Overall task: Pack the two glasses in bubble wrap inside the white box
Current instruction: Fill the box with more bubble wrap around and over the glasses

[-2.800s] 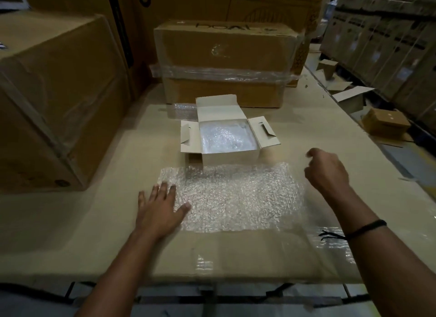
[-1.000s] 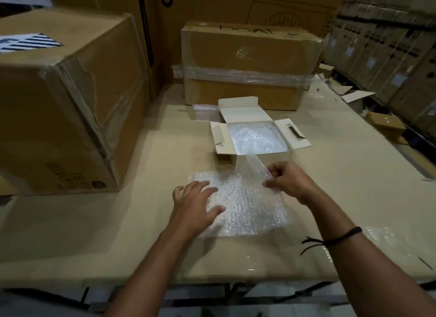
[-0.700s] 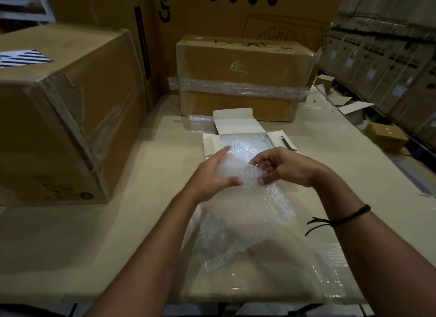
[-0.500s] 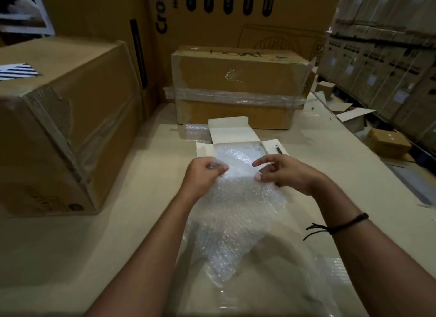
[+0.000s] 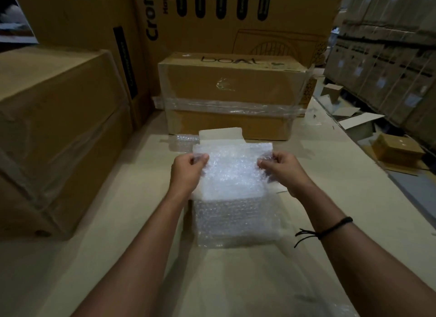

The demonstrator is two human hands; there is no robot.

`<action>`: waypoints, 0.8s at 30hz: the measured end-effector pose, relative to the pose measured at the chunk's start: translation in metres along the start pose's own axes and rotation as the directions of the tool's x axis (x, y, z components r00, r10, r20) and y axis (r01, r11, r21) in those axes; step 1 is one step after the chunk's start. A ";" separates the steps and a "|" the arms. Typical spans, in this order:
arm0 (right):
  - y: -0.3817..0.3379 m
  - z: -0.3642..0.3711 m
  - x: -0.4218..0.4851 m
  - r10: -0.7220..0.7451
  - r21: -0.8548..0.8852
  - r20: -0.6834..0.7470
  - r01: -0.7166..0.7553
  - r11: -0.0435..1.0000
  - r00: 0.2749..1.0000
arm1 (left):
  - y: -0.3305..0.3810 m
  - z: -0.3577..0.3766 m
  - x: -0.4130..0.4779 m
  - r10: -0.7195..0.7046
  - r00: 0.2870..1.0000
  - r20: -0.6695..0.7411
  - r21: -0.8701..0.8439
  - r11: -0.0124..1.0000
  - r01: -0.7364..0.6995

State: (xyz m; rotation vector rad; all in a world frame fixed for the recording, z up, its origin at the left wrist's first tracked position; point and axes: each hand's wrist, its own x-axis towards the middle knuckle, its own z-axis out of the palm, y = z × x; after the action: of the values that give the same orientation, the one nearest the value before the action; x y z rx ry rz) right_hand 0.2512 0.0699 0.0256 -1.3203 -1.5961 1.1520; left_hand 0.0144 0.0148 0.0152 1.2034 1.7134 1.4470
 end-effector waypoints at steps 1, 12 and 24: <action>0.000 -0.002 0.012 -0.006 -0.087 -0.001 0.005 0.996 1.000 | -0.001 0.003 0.009 0.011 1.000 -0.024 0.045 0.999 -0.010; 0.016 0.009 0.118 0.090 -0.700 0.204 0.081 0.710 0.975 | -0.021 0.027 0.086 -0.008 0.997 0.079 0.759 0.648 -0.055; 0.038 0.013 0.074 0.139 -0.727 0.173 0.031 0.686 0.975 | -0.043 0.018 0.080 -0.025 0.958 0.285 0.696 0.693 -0.189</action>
State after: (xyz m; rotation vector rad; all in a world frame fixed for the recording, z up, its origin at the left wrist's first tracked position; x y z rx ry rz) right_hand 0.2374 0.1429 -0.0143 -1.7853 -2.3388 0.6999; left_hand -0.0146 0.0949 -0.0220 1.8024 2.1091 0.5582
